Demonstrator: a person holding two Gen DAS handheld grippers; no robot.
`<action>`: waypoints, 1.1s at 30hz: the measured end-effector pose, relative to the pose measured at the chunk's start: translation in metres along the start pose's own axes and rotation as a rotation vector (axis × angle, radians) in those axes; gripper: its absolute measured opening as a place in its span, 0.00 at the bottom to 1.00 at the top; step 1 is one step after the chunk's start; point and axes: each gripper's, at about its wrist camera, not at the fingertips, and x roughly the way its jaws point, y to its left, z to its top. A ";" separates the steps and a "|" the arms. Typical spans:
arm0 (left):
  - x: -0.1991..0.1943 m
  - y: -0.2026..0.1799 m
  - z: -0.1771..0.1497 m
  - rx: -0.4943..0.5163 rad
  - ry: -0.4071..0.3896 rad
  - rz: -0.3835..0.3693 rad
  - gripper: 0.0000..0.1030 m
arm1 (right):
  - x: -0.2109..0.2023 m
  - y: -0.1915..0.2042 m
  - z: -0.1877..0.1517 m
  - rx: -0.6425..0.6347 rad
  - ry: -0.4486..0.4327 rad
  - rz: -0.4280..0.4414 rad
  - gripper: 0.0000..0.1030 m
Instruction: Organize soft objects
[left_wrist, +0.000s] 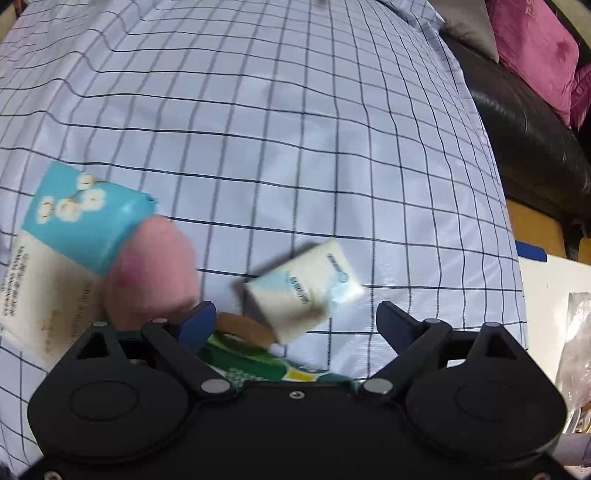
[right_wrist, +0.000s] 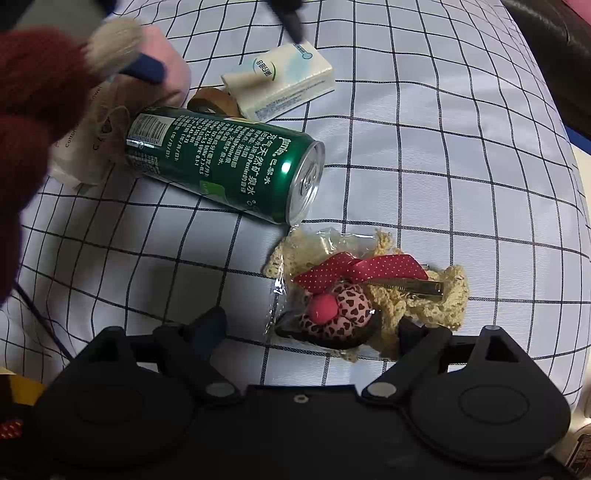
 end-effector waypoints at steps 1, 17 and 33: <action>0.003 -0.003 0.000 0.005 0.003 0.010 0.88 | -0.006 -0.005 -0.002 -0.003 -0.001 0.003 0.91; 0.050 -0.013 0.015 -0.040 0.085 0.092 0.92 | -0.004 -0.005 -0.014 -0.042 -0.021 0.034 1.00; 0.062 -0.018 0.025 0.015 0.110 0.089 0.82 | -0.010 -0.015 -0.015 -0.033 -0.020 0.058 1.00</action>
